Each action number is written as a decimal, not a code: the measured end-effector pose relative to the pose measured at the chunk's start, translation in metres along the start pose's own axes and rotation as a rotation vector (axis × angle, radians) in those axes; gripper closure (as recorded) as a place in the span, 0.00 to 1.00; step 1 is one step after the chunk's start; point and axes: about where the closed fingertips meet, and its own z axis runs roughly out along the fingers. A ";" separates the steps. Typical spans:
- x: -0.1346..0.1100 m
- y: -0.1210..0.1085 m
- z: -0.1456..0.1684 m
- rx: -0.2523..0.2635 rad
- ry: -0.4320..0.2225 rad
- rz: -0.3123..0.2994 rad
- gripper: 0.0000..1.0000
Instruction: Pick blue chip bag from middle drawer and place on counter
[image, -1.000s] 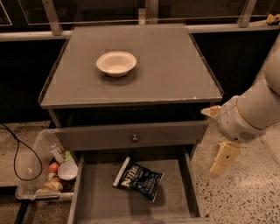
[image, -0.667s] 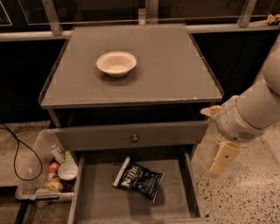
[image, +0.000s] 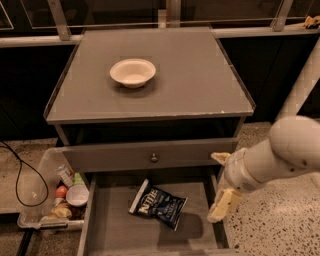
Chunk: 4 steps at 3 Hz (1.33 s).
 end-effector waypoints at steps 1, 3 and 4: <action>0.013 -0.007 0.057 0.023 -0.072 0.038 0.00; 0.029 -0.019 0.117 0.032 -0.106 0.090 0.00; 0.029 -0.019 0.139 -0.001 -0.140 0.106 0.00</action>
Offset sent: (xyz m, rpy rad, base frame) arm 0.0550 0.0380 -0.1726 0.1432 0.0051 -0.1274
